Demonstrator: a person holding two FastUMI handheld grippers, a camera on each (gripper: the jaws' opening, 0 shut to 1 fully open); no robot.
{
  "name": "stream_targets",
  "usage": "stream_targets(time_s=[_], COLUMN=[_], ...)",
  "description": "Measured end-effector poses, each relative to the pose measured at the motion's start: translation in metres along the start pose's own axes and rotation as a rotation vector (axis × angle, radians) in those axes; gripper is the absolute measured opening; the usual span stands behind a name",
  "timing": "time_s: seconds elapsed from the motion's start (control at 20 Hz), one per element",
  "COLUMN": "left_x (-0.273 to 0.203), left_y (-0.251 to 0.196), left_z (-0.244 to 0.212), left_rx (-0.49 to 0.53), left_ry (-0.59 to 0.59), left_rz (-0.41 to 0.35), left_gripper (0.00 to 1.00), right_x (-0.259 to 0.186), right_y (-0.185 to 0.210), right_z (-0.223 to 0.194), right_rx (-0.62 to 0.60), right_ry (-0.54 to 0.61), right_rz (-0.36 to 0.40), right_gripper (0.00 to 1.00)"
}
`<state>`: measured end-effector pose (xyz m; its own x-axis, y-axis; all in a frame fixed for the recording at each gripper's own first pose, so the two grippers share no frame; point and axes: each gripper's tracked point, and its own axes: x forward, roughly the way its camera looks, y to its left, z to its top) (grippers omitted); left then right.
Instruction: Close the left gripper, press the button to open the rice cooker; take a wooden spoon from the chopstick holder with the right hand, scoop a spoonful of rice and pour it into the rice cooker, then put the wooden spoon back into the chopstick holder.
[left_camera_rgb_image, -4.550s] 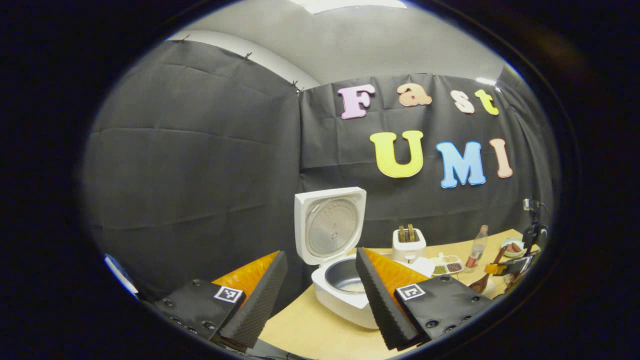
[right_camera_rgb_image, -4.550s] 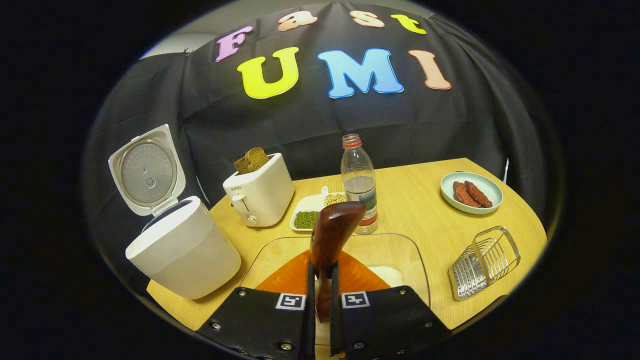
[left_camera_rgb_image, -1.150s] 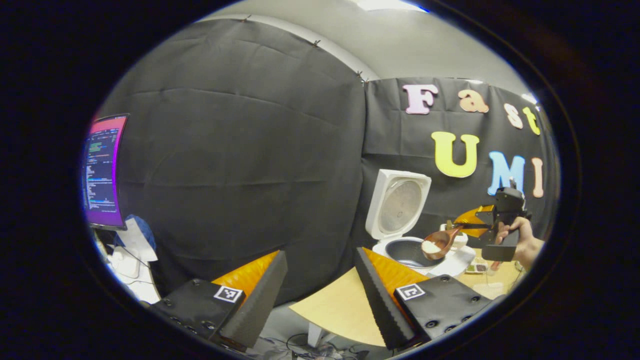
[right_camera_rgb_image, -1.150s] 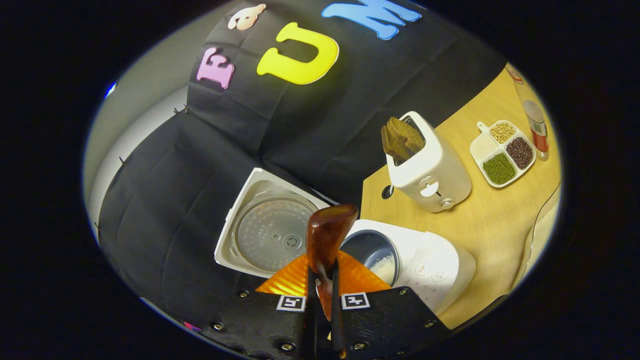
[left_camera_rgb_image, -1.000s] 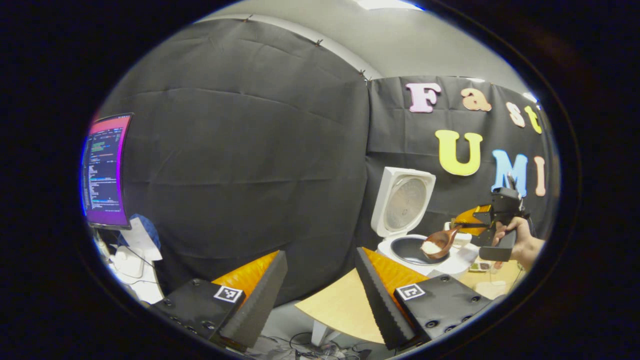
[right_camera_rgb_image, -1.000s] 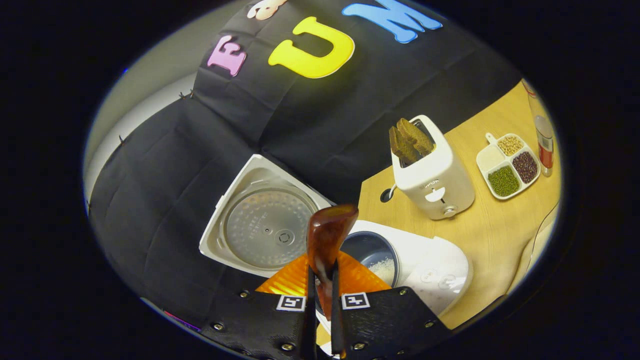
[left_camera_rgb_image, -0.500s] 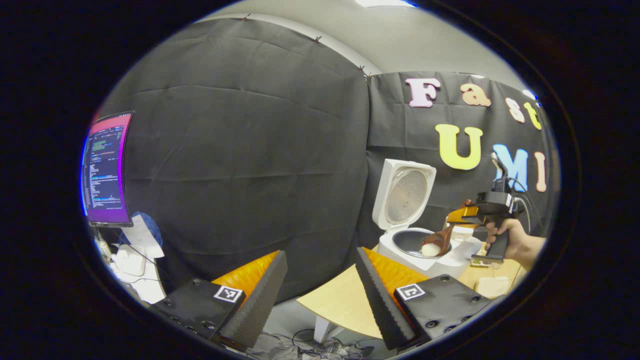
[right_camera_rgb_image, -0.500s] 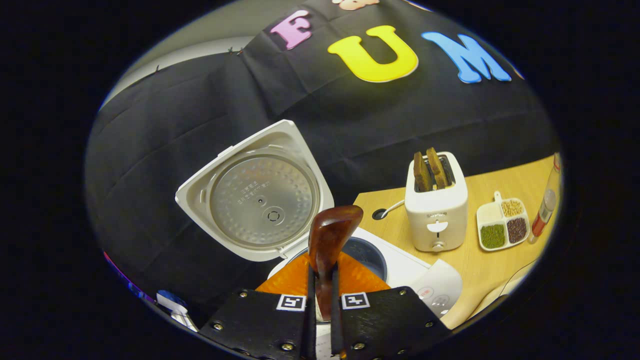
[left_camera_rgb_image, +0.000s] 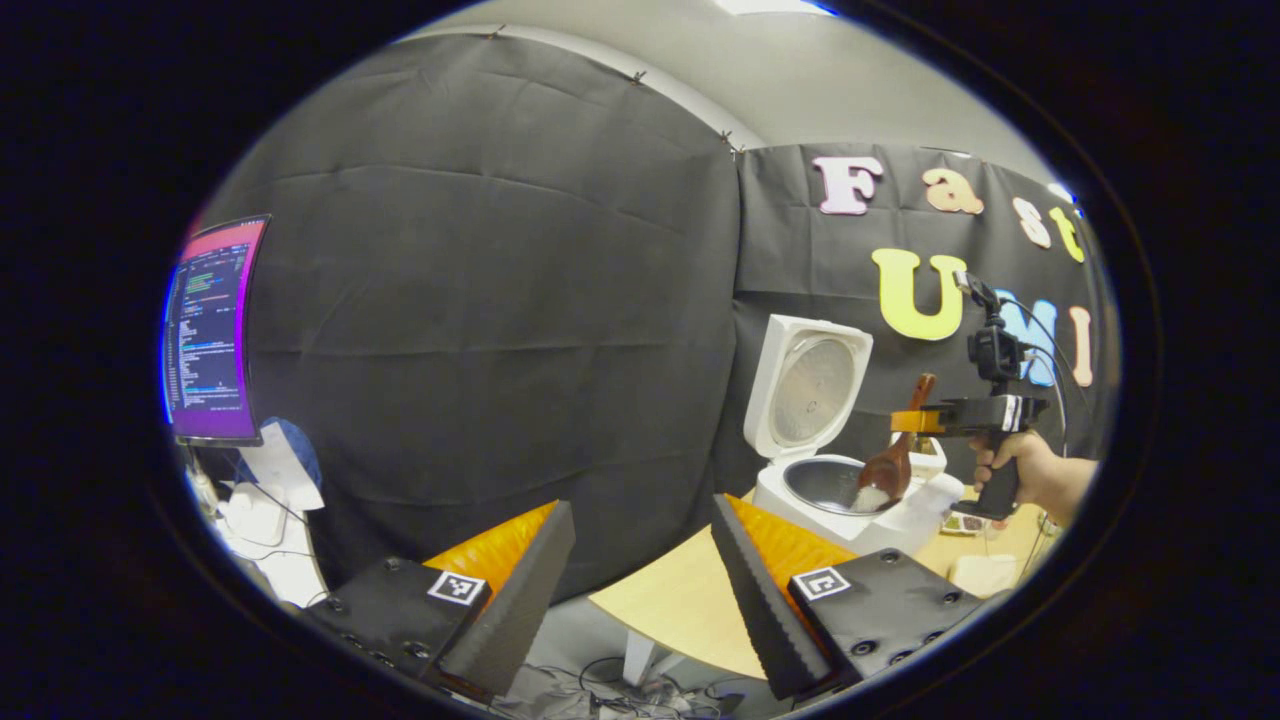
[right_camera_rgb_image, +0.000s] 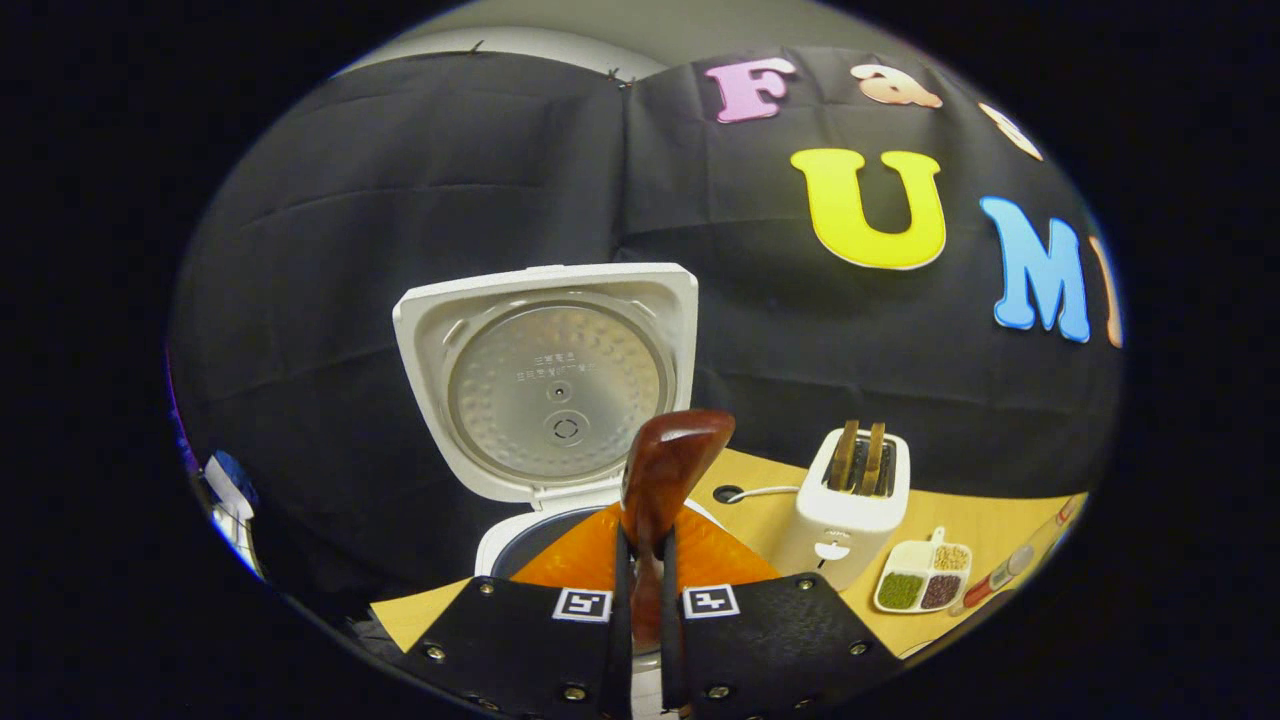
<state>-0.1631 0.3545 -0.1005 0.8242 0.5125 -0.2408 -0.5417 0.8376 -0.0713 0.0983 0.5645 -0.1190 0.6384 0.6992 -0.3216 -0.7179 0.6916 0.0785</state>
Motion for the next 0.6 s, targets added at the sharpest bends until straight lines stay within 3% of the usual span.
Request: stream_targets(time_s=[0.2, 0.35, 0.6], left_x=[-0.001, -0.001, 0.000], left_y=[0.000, 0.000, -0.002], left_z=[0.000, 0.001, 0.003], left_rx=[-0.009, -0.021, -0.016], left_ry=[0.002, 0.003, -0.009], left_rz=[-0.004, -0.006, -0.014], left_gripper=[0.97, 0.97, 0.96], right_x=[-0.004, -0.007, -0.007], right_y=[-0.003, -0.002, -0.004], right_z=[0.010, 0.014, 0.013], right_rx=[-0.196, -0.277, -0.138], right_ry=[-0.049, -0.066, -0.043], right_rz=[-0.024, -0.022, 0.007], right_gripper=[0.12, 0.12, 0.12])
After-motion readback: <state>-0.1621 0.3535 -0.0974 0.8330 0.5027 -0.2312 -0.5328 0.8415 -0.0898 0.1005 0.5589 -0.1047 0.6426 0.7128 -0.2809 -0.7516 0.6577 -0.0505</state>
